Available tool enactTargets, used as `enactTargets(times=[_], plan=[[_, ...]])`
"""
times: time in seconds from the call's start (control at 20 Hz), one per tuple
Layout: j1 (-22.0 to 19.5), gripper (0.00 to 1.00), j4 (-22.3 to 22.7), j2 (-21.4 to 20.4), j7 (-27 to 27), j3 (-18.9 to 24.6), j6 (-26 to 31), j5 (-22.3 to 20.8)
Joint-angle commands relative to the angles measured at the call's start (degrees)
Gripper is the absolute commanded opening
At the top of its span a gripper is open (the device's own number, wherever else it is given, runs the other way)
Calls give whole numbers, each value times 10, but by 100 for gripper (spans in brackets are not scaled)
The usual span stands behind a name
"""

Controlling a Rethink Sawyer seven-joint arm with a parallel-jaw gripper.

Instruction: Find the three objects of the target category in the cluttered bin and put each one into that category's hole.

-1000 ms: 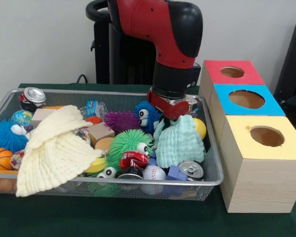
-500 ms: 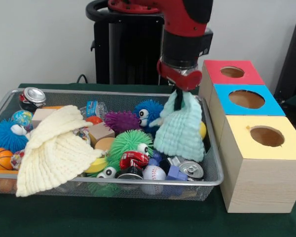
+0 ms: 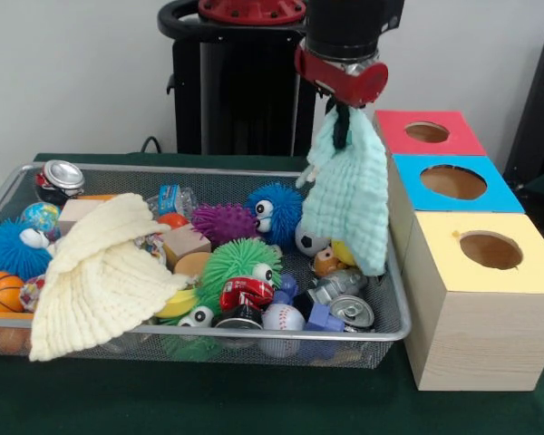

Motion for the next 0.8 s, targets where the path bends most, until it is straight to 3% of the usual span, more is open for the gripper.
enactTargets(times=[0.05,0.25,0.8], plan=[[-51,0,-100,-32,-56,7,105,-60],[-95,0,-118,-42,-108,32,132,-92],[-161,0,-97,-26,-115,99,69,-132]])
